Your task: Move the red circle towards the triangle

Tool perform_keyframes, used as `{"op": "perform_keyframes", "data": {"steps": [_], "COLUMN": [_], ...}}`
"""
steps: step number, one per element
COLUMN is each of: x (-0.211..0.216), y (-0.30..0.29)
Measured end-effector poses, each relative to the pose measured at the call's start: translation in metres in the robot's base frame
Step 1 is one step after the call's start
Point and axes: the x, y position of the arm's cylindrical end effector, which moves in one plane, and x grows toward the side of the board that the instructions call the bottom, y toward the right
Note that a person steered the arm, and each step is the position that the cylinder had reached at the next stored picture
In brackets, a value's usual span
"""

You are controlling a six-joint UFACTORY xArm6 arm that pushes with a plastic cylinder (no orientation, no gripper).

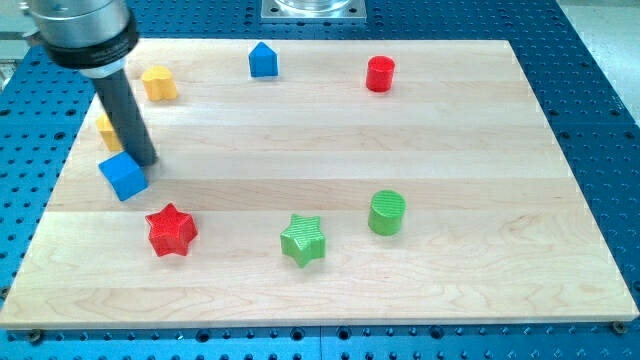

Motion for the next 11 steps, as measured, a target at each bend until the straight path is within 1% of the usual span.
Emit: {"op": "perform_keyframes", "data": {"steps": [1, 2, 3, 6, 8, 9, 11], "x": [0.002, 0.002, 0.002, 0.002, 0.002, 0.003, 0.003], "y": [0.01, 0.092, 0.149, 0.277, 0.342, 0.354, 0.355]}}
